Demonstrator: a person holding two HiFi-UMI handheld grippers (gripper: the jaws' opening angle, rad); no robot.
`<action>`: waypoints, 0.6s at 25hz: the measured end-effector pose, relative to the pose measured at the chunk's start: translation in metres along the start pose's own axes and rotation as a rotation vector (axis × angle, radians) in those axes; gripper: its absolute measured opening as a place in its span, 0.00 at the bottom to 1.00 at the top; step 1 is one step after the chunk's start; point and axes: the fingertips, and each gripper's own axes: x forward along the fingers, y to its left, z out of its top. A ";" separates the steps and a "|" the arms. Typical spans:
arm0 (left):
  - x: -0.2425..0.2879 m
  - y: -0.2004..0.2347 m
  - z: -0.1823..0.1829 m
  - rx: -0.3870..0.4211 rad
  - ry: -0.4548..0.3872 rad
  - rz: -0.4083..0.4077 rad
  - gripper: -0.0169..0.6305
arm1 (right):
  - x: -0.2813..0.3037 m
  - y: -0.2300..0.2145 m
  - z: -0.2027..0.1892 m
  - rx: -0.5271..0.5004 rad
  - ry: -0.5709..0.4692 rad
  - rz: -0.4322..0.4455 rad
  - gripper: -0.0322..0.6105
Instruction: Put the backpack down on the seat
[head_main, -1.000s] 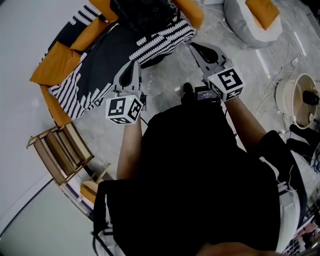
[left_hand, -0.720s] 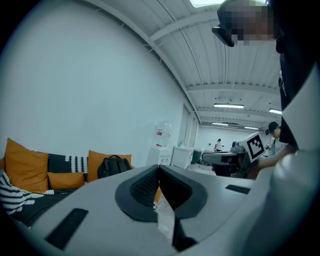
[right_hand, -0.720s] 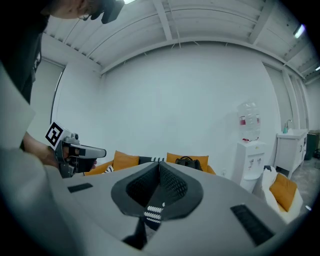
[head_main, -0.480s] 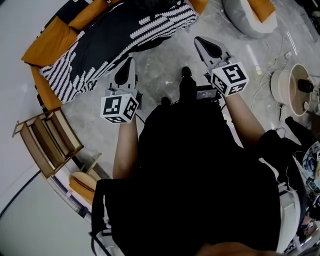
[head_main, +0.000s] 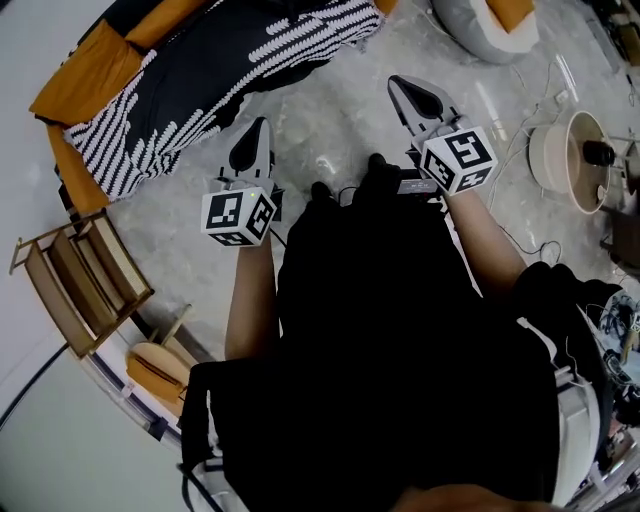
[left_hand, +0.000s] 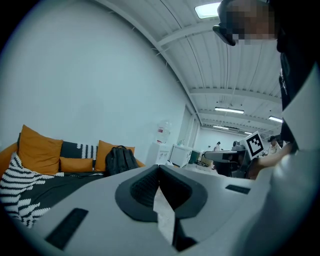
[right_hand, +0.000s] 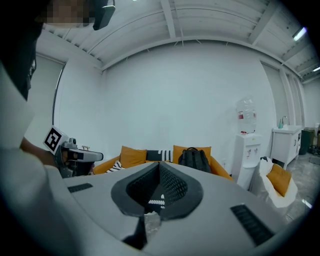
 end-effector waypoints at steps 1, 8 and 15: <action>-0.001 -0.004 0.001 0.000 -0.004 0.003 0.05 | -0.002 -0.002 0.001 0.003 -0.004 0.004 0.10; 0.012 -0.021 0.016 0.002 -0.013 0.028 0.05 | -0.004 -0.020 0.019 0.003 -0.041 0.049 0.10; 0.051 -0.076 0.022 0.025 -0.004 -0.061 0.05 | -0.035 -0.065 0.010 0.046 -0.041 0.017 0.10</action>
